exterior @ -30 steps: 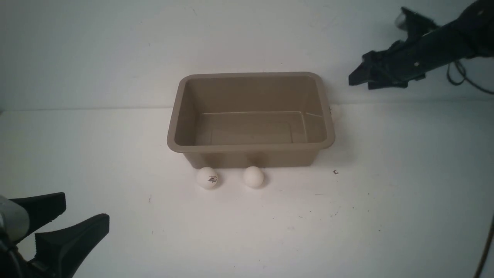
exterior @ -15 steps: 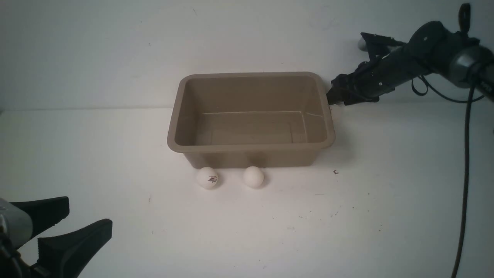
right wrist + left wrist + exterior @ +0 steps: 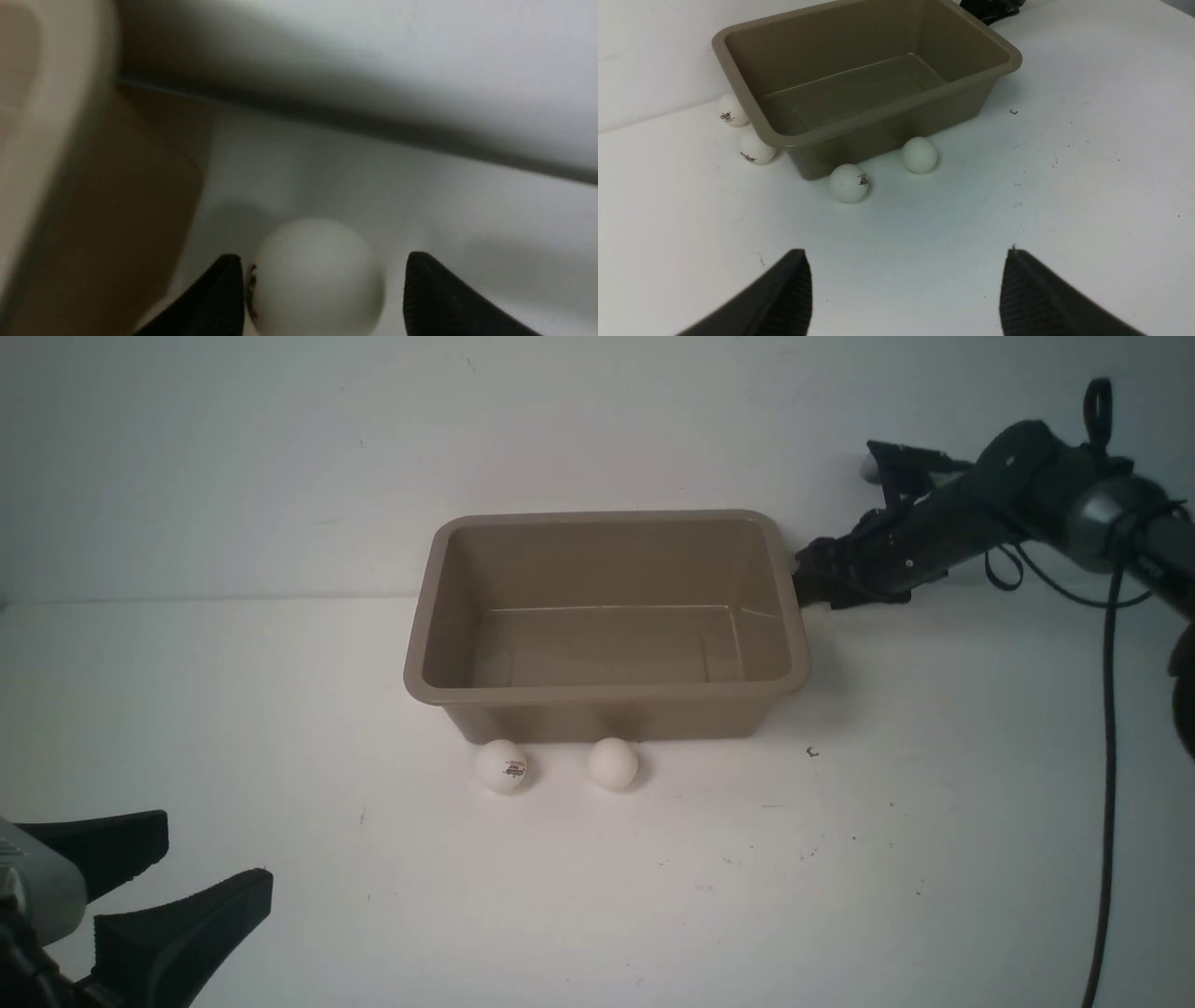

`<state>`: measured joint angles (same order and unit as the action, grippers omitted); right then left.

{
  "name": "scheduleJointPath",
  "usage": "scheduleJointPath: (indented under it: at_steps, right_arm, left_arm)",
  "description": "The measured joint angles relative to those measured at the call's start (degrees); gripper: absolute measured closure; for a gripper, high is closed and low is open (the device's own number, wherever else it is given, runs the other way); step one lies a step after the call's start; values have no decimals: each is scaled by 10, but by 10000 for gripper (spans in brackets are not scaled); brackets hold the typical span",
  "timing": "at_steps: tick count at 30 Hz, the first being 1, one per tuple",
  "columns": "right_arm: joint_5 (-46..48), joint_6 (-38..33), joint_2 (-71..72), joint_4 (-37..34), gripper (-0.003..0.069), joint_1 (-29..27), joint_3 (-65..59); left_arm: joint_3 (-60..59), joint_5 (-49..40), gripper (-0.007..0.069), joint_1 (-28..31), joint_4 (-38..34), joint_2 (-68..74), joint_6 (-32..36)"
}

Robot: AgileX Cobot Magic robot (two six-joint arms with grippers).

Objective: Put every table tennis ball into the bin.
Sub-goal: Use the right arm to clamp the table tennis ball closest to it

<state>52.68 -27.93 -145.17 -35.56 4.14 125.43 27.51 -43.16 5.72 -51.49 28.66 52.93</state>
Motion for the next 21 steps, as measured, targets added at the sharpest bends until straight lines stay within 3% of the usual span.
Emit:
scheduleJointPath:
  at_steps: [12, 21]
  right_arm:
    - [-29, -2, -5, 0, 300, 0, 0]
    - [44, -2, 36, 33, 300, -23, -1]
  left_arm:
    - [0, 0, 136, 0, 0, 0, 4]
    - [0, 0, 136, 0, 0, 0, 5]
